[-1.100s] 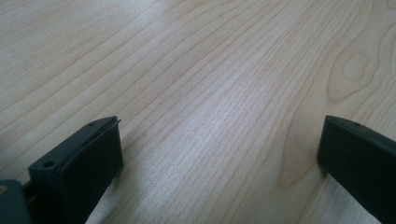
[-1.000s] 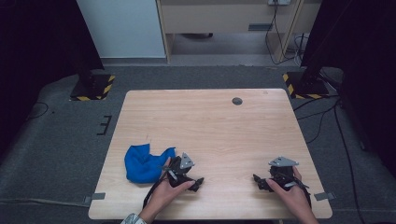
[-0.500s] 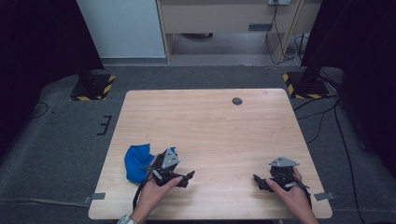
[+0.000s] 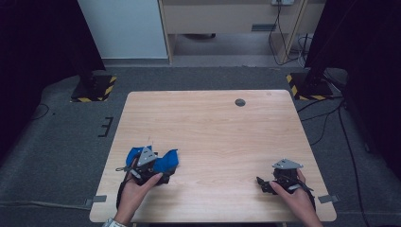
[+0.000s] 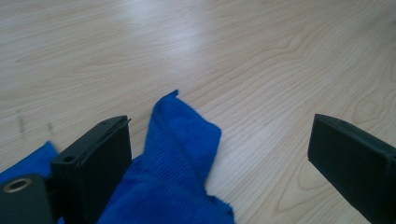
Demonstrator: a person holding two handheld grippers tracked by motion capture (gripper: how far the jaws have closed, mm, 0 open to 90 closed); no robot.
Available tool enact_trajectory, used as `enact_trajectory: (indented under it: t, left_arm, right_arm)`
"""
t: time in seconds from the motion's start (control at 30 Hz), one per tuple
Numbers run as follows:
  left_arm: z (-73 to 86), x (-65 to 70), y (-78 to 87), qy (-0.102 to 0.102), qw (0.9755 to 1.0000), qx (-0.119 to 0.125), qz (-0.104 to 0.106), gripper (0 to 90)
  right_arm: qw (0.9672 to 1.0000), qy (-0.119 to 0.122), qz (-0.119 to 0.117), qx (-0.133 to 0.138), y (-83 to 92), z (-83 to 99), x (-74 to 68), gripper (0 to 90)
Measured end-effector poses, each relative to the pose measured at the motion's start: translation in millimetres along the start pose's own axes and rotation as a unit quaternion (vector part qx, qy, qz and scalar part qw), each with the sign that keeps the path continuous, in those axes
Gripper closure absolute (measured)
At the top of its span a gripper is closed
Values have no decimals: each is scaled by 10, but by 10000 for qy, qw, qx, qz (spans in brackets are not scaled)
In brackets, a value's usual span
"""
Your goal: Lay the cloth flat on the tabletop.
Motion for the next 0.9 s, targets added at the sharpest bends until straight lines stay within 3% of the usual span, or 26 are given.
enact_trajectory:
  t: [0.3,0.53,0.9]
  left_arm:
    - [192,-294,310,303,9989,153,-318,50]
    - [308,-462,444,466,9974,207,-507,43]
    - [405,-607,482,512,9969,128,-591,33]
  right_arm:
    - [10000,-19,20,5,4,5,0,8]
    - [10000,-25,20,7,5,6,0,8]
    - [10000,-28,41,8,1,3,2,5]
Point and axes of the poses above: each handheld gripper's, and its own axes: y roughly backward along the jaws, z roughly out of its underside, x roughly to its right, the point moved 7 cm from there along -y, roughly forward along the jaws, and after that the axes turned 4 degrees about -x, right-handed, at the moved point
